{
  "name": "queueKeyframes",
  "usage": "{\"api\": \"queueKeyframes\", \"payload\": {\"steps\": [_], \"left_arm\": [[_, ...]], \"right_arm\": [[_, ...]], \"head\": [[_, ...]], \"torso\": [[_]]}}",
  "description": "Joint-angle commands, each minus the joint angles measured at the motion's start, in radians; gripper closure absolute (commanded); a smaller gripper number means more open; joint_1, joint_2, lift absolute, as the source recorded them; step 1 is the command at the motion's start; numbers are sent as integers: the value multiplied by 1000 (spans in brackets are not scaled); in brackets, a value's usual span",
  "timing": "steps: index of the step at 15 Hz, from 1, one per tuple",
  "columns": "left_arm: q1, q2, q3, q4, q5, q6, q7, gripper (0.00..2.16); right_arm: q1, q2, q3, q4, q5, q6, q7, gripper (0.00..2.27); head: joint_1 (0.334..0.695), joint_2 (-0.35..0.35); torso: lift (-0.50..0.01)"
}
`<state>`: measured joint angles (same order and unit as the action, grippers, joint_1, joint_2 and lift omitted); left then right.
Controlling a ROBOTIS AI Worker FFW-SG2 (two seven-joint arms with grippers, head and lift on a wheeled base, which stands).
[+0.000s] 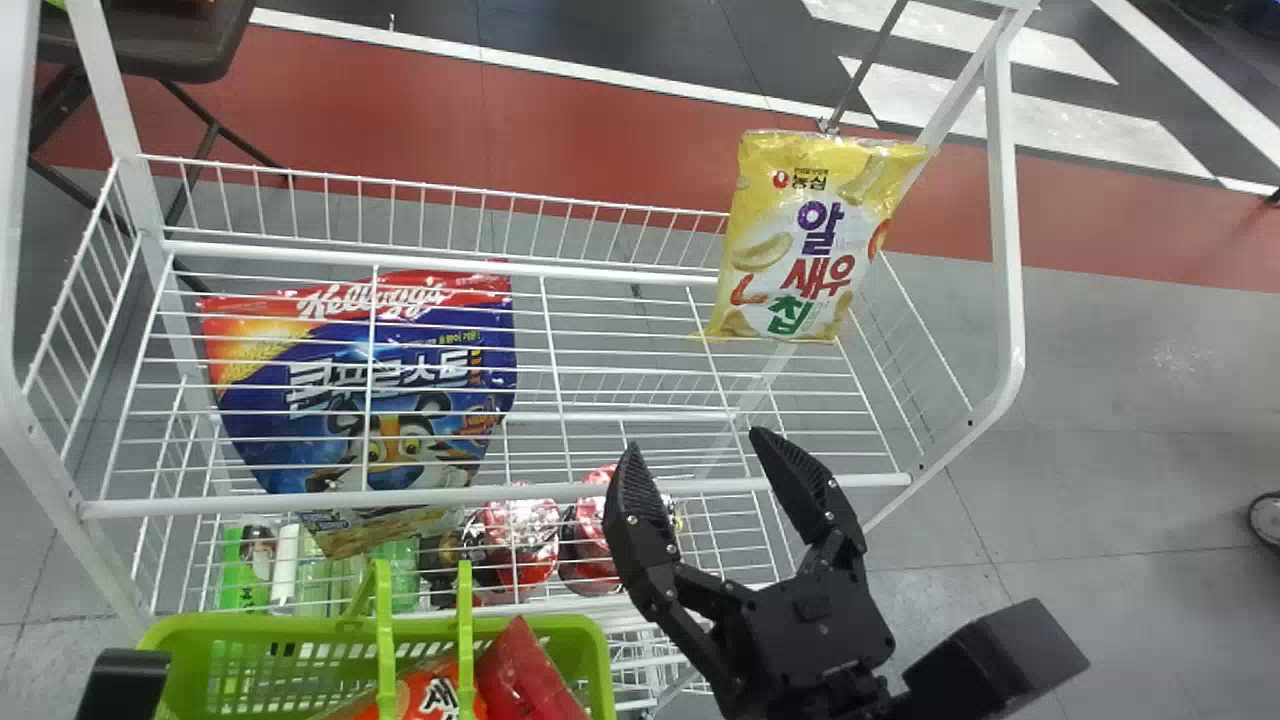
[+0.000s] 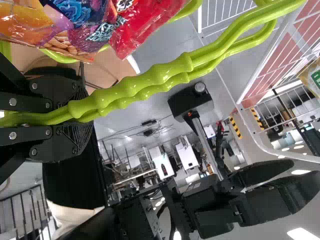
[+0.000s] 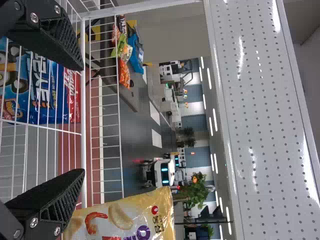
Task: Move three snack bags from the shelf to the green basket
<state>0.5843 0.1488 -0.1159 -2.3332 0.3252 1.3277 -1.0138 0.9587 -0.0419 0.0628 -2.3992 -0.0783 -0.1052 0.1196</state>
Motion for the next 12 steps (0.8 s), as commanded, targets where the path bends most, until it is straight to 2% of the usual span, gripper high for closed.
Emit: {"api": "queueKeyframes", "payload": {"steps": [1,12], "left_arm": [[0,0,-1,-3,0,0,-2,1821],[25,-2,15,-21,0,-15,-9,1821]], "right_arm": [[0,-1,-1,0,0,0,0,87],[6,-10,0,-2,-2,-3,3,87]], "head": [[695,-350],[695,-350]], "torso": [[-47],[-47]]}}
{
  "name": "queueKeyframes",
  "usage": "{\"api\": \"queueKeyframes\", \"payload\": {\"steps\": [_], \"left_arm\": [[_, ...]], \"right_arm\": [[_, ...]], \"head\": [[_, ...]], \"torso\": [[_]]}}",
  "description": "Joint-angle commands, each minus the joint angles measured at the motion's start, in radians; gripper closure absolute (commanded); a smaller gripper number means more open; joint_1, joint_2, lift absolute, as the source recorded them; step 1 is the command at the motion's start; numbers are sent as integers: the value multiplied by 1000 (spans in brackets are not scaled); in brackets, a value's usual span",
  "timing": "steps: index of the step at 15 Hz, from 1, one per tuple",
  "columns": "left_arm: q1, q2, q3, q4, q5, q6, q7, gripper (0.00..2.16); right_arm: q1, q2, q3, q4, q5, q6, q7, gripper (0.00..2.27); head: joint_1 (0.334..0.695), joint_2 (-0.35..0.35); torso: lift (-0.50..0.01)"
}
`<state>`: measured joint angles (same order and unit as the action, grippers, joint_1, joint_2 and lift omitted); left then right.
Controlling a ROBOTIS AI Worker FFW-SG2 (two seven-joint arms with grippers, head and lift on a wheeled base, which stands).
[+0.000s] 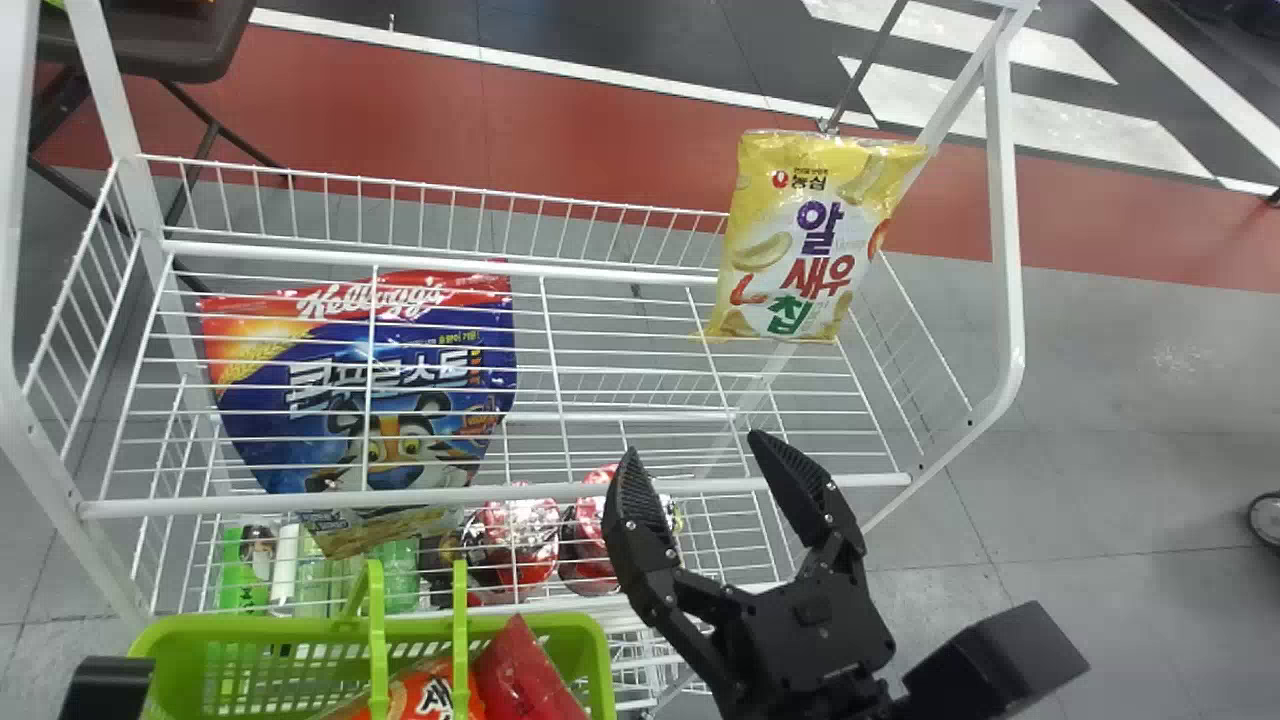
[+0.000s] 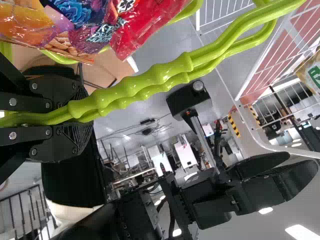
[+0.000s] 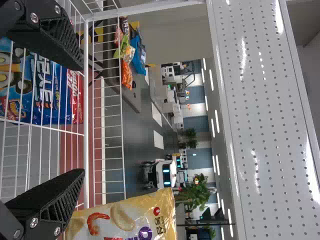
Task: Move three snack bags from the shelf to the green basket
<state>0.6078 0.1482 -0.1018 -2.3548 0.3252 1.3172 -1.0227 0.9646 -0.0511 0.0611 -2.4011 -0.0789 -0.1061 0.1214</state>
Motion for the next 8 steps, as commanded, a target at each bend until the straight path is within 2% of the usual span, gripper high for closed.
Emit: {"api": "queueKeyframes", "payload": {"steps": [1,8], "left_arm": [[1,-1,2,-1,0,-5,-1,1821],[-5,-6,2,0,2,-14,-1,1821]], "right_arm": [[-1,1,3,0,-1,-2,1,87],[-9,1,2,5,-2,1,6,87]], "head": [[695,-350],[695,-350]], "torso": [[-47],[-47]]}}
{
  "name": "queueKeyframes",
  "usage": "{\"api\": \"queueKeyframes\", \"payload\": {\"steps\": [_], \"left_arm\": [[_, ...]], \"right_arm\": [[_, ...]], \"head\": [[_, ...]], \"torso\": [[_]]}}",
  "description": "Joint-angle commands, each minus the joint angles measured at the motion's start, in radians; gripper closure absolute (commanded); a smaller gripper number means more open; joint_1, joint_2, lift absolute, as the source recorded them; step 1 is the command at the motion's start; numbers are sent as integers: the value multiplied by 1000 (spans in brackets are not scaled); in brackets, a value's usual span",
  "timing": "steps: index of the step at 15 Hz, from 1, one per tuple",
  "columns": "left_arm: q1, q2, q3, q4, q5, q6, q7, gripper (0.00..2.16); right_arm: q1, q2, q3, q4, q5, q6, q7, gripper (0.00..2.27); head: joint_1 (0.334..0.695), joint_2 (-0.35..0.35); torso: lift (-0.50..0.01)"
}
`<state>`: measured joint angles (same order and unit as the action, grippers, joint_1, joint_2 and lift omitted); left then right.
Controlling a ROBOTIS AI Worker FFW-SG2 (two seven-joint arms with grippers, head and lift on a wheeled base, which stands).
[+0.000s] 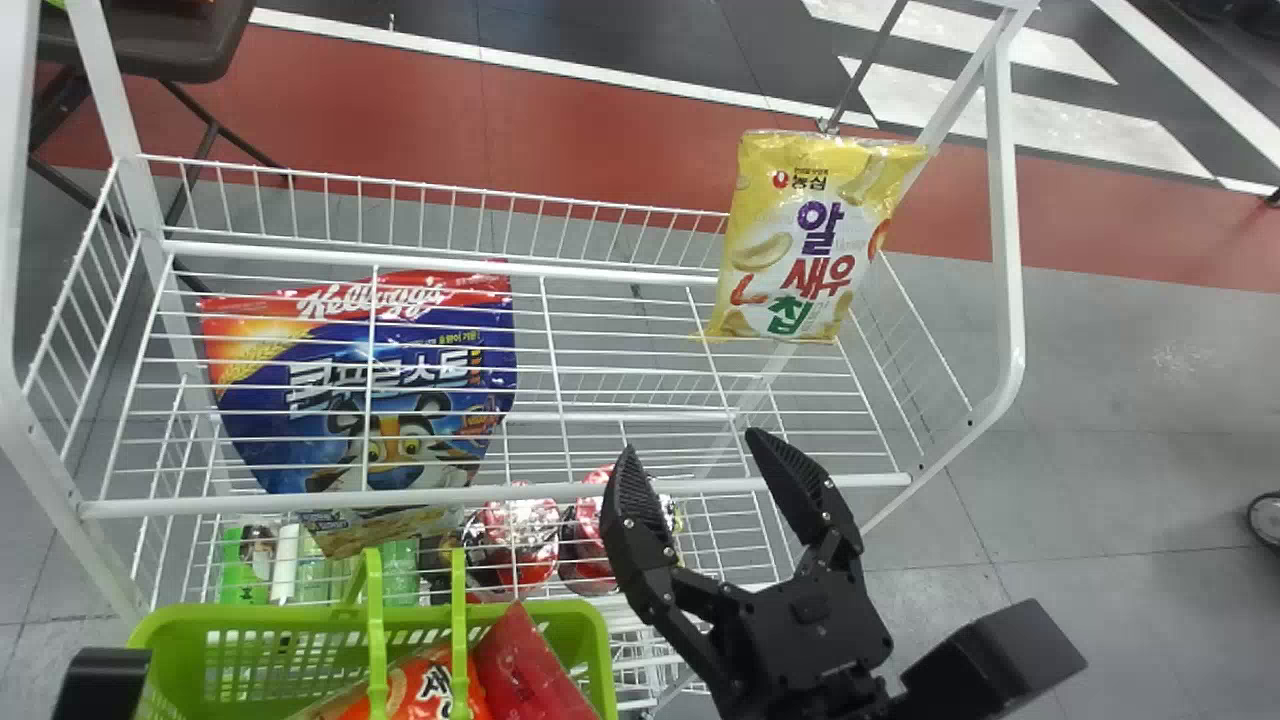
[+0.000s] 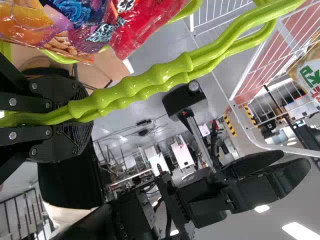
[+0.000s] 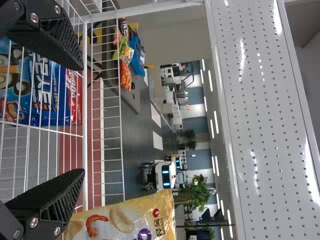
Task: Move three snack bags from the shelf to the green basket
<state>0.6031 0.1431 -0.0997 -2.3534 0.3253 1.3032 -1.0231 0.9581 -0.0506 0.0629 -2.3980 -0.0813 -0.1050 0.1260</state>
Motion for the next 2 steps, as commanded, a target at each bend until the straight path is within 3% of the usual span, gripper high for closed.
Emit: {"api": "queueKeyframes", "payload": {"steps": [1,2], "left_arm": [[0,0,-2,0,1,0,0,1821],[0,-2,-2,0,1,0,0,1821]], "right_arm": [[-4,-2,0,7,0,0,1,87],[-4,-2,0,8,0,0,1,87]], "head": [[695,-350],[695,-350]], "torso": [[-47],[-47]]}}
